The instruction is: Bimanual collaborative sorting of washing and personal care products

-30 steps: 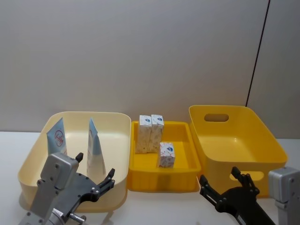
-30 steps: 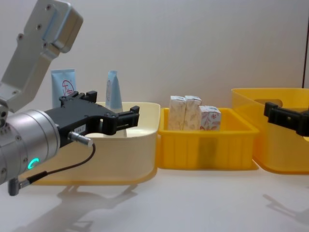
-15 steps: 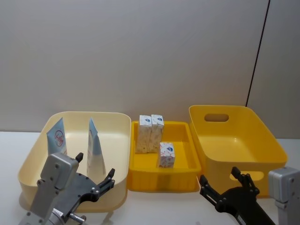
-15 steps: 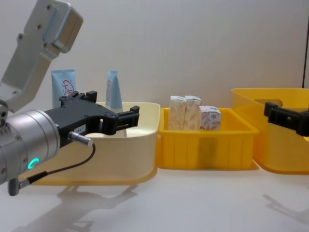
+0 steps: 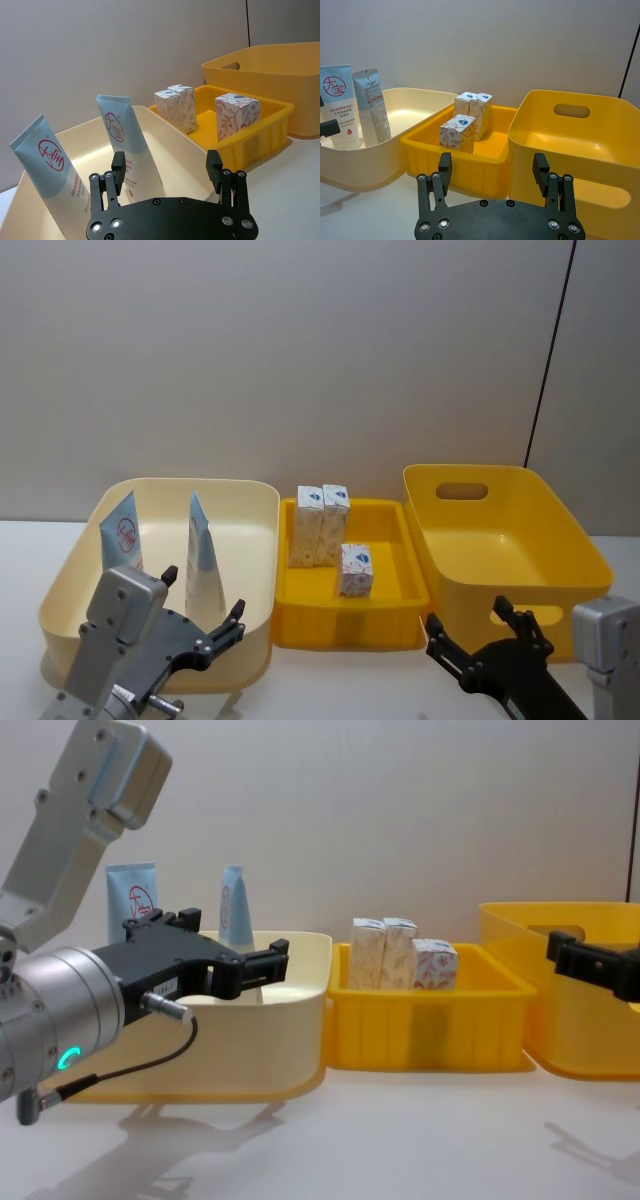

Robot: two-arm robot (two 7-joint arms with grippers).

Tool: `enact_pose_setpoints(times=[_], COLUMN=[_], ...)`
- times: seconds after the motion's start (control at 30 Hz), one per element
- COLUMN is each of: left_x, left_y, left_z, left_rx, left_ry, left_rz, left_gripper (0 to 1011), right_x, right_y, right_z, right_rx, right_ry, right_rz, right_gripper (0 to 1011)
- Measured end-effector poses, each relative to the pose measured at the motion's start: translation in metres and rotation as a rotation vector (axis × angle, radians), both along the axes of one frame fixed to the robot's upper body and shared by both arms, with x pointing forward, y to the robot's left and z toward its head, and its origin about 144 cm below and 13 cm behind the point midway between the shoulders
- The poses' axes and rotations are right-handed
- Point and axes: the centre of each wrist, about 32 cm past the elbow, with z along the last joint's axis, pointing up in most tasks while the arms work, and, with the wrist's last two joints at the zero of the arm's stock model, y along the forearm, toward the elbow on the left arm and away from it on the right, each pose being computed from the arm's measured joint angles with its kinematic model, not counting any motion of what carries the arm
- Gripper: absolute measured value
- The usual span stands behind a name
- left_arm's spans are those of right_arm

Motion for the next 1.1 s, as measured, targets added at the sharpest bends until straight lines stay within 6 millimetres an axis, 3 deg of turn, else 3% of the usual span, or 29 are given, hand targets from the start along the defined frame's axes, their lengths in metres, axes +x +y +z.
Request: enact_pose_setpoints(times=[0.77,1.1], left_x=[0.000,0.000], left_y=[0.000,0.000], left_z=[0.000,0.000], left_rx=[0.000,0.000], left_ry=[0.000,0.000], left_rz=[0.000,0.000], left_gripper=[1002,1001], right_x=[0.001,0.011], right_y=[0.000,0.000], right_z=[0.000,0.003], right_rx=[-0.006,-0.042], right_ry=[0.000,0.041], right_rz=[0.003,0.069], right_gripper=[1001,1001])
